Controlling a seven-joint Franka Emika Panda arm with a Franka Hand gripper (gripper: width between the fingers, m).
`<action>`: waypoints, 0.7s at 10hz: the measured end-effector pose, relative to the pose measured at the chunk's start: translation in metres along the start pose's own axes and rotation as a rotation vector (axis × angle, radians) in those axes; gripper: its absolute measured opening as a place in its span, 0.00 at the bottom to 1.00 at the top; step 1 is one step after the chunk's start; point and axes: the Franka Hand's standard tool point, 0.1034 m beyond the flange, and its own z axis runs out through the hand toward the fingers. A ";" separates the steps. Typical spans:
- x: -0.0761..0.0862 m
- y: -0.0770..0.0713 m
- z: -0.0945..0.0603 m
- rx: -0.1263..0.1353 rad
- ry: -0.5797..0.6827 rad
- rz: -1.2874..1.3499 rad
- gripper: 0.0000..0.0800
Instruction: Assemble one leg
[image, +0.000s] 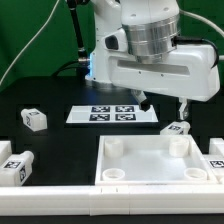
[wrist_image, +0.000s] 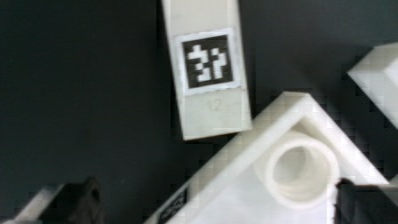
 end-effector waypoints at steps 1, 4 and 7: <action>0.000 0.003 0.004 -0.004 -0.005 -0.077 0.81; -0.003 0.009 0.005 -0.022 -0.133 -0.094 0.81; 0.001 0.010 0.013 -0.035 -0.271 -0.129 0.81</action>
Offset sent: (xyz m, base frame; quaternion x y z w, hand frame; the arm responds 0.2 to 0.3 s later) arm 0.0000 0.0000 0.0000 0.0000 -0.1938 0.0000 0.9810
